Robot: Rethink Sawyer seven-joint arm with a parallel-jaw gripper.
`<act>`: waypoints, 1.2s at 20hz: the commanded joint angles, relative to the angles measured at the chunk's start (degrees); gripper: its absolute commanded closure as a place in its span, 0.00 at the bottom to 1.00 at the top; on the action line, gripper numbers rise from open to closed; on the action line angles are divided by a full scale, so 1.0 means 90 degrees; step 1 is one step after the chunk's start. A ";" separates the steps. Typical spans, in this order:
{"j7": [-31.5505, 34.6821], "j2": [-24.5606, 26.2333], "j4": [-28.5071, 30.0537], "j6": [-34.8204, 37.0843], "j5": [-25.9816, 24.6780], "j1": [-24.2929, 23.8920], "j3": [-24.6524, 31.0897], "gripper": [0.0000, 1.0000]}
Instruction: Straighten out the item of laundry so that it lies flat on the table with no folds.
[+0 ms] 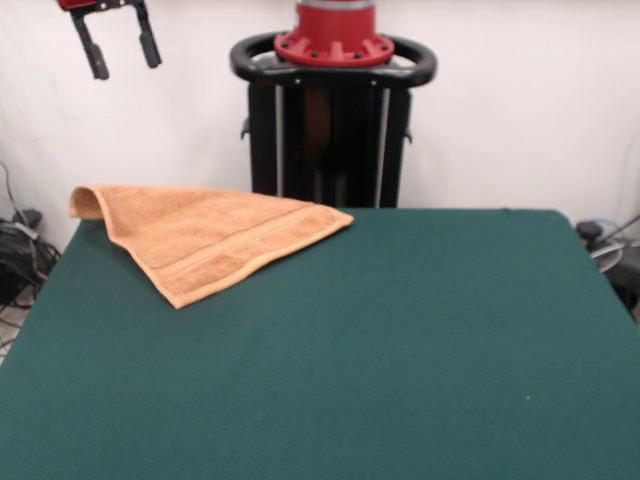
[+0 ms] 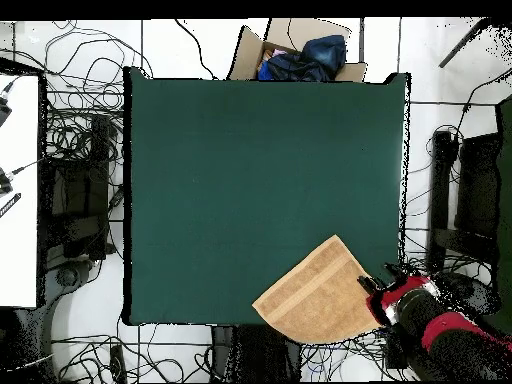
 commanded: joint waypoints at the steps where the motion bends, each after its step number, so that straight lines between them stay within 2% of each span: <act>1: -0.1578 0.0189 0.0050 0.0893 -0.1572 0.0808 -0.0344 0.00; 2: -0.1548 0.0245 0.0017 0.0827 -0.1704 0.0899 -0.0478 0.00; 3: -0.1413 0.0497 -0.0192 0.0696 -0.2049 0.1243 -0.0879 0.00; 5: -0.1326 0.0688 -0.0310 0.0493 -0.2322 0.1411 -0.1127 0.00; 9: -0.1126 0.1142 -0.0462 -0.0163 -0.2463 0.1286 -0.1185 0.00; 12: -0.0921 0.1393 -0.0593 -0.0255 -0.2627 0.1482 -0.1350 0.00; 13: -0.0712 0.1466 -0.0698 -0.0216 -0.2818 0.1759 -0.1598 0.00; 15: -0.0496 0.1596 -0.0841 -0.0306 -0.3139 0.1976 -0.1873 0.00; 20: -0.0633 0.1740 -0.0996 -0.0443 -0.3398 0.1999 -0.2033 0.00; 24: -0.0768 0.2152 -0.1284 -0.0585 -0.3653 0.1966 -0.2284 0.00</act>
